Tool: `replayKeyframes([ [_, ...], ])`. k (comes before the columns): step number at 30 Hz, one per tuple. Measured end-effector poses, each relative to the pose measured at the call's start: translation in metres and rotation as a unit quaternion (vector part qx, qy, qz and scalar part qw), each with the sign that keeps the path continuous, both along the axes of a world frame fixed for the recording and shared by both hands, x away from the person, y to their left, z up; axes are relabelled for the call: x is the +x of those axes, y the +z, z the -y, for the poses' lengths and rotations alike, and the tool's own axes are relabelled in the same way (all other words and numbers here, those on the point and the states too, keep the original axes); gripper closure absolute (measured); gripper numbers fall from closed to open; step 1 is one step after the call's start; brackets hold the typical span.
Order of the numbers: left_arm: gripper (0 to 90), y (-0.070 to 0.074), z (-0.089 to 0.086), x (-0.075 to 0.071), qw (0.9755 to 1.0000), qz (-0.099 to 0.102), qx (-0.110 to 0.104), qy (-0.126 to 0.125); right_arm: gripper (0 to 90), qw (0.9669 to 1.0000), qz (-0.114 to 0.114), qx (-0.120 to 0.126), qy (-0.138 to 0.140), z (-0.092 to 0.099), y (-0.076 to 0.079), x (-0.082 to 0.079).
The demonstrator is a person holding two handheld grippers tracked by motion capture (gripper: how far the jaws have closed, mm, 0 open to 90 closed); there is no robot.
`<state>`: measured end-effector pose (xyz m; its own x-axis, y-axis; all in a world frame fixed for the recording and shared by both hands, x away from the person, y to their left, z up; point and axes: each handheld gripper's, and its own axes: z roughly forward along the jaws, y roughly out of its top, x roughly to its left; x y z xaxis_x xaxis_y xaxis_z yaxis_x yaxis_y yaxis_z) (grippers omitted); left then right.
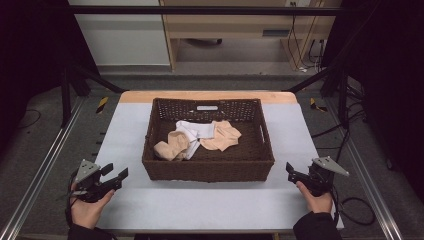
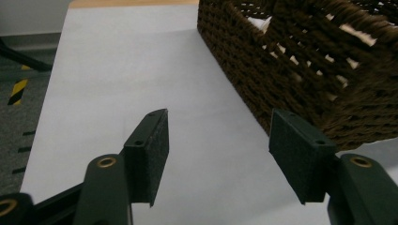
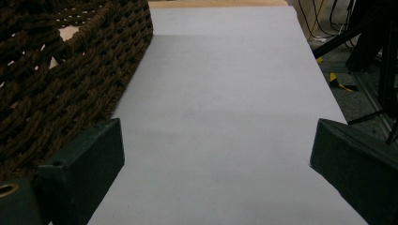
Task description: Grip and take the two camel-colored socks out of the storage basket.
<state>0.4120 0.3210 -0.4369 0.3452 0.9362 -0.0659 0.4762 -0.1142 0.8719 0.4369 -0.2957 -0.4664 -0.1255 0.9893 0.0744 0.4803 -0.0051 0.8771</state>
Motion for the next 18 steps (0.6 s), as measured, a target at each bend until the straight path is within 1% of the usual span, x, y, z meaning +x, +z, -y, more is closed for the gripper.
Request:
replayKeyframes([
  [2,39.1,0.006,0.002,0.0,1.0,0.005,0.0,-0.003,4.1,1.0,-0.005,-0.001,0.005,-0.001,0.0,0.0],
  [3,39.2,0.006,0.002,0.0,1.0,0.005,0.0,-0.003,4.1,1.0,-0.005,-0.001,0.005,-0.001,0.0,0.0],
  [4,39.4,0.013,0.004,0.0,0.9999,0.011,-0.003,-0.007,3.9,1.0,0.001,-0.001,0.005,0.0,0.0,0.0],
  [7,39.5,0.022,0.008,0.002,0.9997,0.017,-0.007,-0.013,3.9,1.0,0.001,-0.002,0.001,0.0,0.0,0.0],
  [10,41.0,0.03,0.012,0.003,0.9996,0.021,-0.002,-0.017,4.0,1.0,0.001,-0.001,0.0,0.0,0.0,-0.001],
  [13,41.0,0.039,0.017,0.007,0.9995,0.019,-0.001,-0.025,4.2,1.0,0.004,-0.003,0.002,-0.001,0.0,-0.001],
  [14,40.9,0.039,0.017,0.007,0.9995,0.019,-0.001,-0.025,4.2,1.0,0.004,-0.003,0.002,-0.001,0.0,-0.001],
  [15,40.9,0.043,0.019,0.01,0.9994,0.02,-0.003,-0.027,4.3,1.0,0.004,-0.003,0.003,-0.001,0.0,-0.001],
  [16,40.4,0.049,0.022,0.013,0.9994,0.021,-0.002,-0.029,4.2,0.9999,0.011,-0.003,0.004,-0.001,0.001,-0.002],
  [18,40.5,0.055,0.026,0.017,0.9992,0.027,-0.007,-0.029,4.0,0.9999,0.014,0.0,0.003,-0.001,0.002,-0.002],
])
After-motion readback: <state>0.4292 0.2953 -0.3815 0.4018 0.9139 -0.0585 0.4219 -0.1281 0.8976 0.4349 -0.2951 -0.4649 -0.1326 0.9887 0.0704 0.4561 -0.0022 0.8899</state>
